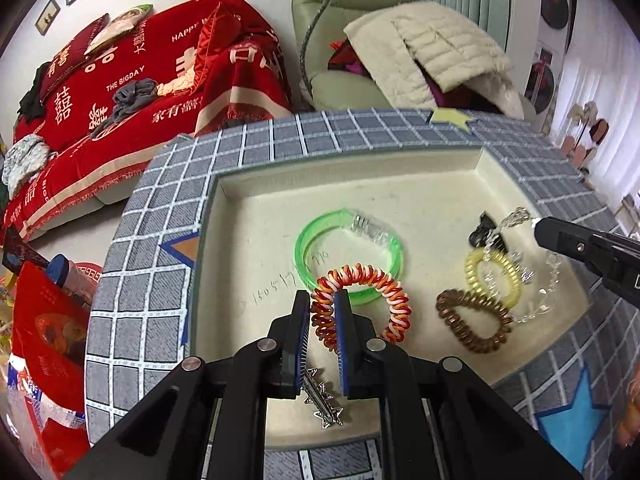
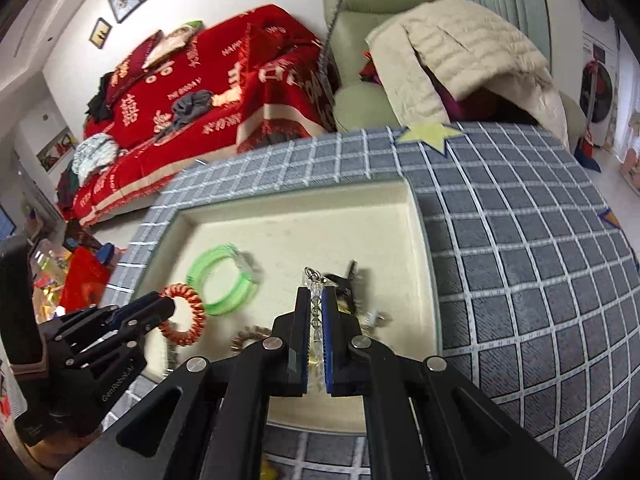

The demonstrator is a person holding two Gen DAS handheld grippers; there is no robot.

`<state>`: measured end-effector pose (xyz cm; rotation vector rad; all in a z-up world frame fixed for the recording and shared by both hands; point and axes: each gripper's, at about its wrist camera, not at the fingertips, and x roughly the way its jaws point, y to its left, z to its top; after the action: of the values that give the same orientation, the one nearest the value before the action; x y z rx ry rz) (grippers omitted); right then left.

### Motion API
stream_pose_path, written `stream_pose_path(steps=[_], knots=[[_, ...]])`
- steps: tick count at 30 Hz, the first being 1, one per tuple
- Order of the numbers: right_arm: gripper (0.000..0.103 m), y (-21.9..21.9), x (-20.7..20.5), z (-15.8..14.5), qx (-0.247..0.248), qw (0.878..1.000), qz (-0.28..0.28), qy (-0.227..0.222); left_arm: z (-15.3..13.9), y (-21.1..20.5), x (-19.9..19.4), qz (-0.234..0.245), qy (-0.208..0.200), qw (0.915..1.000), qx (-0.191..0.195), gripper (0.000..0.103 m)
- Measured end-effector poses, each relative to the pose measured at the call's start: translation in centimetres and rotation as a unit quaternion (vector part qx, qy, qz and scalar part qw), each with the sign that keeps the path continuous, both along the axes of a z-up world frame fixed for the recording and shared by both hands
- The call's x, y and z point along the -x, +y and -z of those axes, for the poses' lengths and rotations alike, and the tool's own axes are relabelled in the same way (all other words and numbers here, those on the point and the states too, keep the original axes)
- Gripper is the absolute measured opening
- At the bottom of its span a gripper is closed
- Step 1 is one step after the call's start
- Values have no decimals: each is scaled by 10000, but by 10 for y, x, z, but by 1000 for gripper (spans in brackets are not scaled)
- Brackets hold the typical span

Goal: Organize jewelry
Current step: 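Carry both items into the tray and open the right tool to drop the bracelet, then open the left tool to release the coil hair tie in the tray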

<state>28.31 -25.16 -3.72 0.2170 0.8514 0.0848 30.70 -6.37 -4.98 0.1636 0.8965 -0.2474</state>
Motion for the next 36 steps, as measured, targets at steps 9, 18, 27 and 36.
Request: stream_pose_path(steps=[9, 18, 27, 36], knots=[[6, -15, -5, 26, -31, 9994, 164, 319, 16, -7, -4, -32, 40, 9995, -316, 33], [56, -12, -7, 32, -54, 9988, 79, 488, 15, -11, -1, -50, 32, 9992, -390, 33], [69, -11, 19, 1, -222, 9997, 130, 11, 5, -12, 4, -5, -79, 9996, -282, 33], [74, -6, 39, -10, -274, 9996, 14, -85, -10, -4, 8, -44, -203, 9998, -2, 34]])
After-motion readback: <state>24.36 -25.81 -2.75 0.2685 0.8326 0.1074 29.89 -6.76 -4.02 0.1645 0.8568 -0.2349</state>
